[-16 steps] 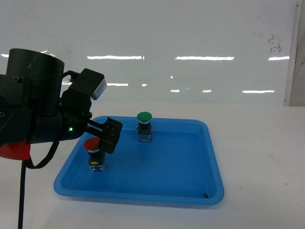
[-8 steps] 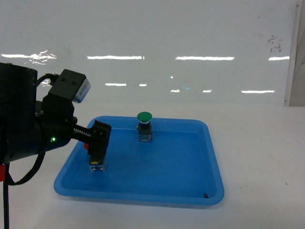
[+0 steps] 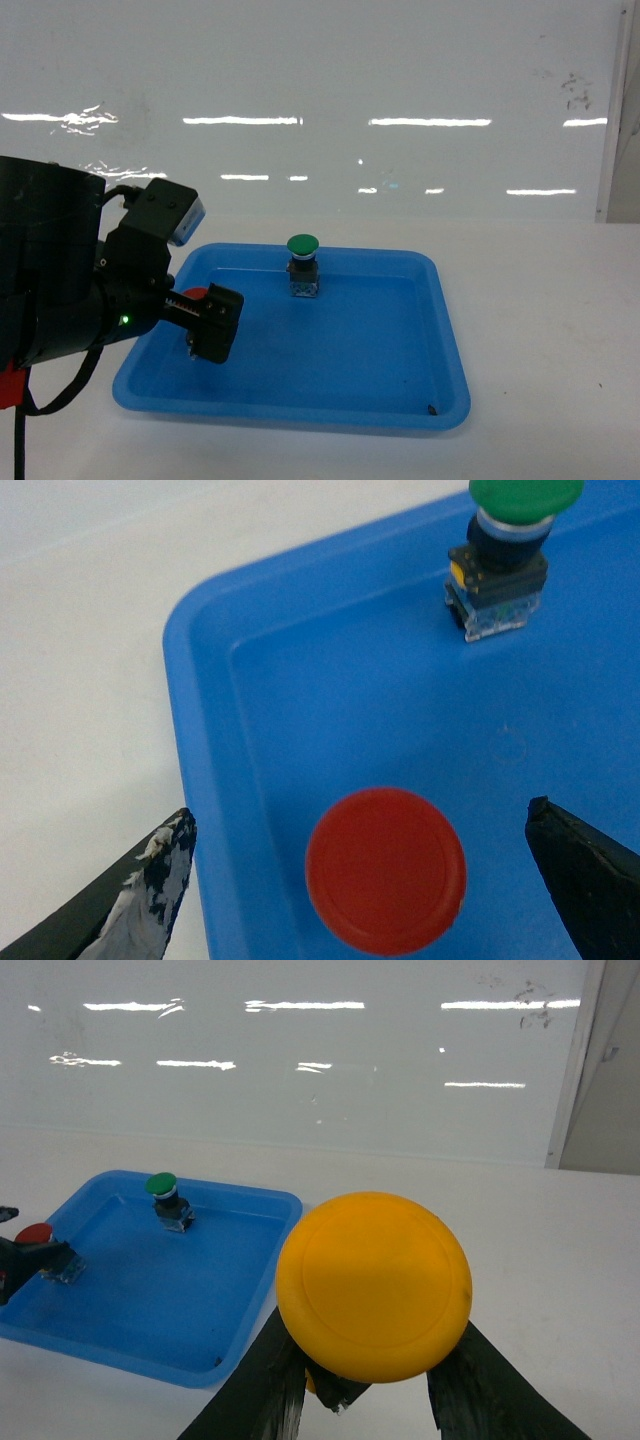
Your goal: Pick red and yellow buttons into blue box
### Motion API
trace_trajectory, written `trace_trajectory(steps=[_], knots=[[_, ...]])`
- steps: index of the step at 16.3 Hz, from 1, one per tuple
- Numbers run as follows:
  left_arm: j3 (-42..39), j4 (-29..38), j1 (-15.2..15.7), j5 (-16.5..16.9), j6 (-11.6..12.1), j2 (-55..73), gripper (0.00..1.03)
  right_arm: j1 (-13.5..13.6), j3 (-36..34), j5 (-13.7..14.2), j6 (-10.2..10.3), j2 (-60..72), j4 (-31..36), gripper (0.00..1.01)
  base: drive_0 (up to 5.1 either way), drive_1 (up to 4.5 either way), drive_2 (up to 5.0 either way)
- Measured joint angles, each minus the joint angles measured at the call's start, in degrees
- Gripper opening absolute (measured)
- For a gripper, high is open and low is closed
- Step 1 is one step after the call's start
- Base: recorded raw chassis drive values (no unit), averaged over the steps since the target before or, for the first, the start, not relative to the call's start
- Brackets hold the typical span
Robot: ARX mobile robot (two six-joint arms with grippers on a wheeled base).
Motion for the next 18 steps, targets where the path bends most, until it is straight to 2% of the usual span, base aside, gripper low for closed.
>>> trace_trajectory(steps=[18], knots=[[6.7,-3.9,-0.2,-4.7,0.1,8.1,0.98,0.0,0.0,0.0,0.0,0.0,0.0,0.27,0.0,0.0,0.0]])
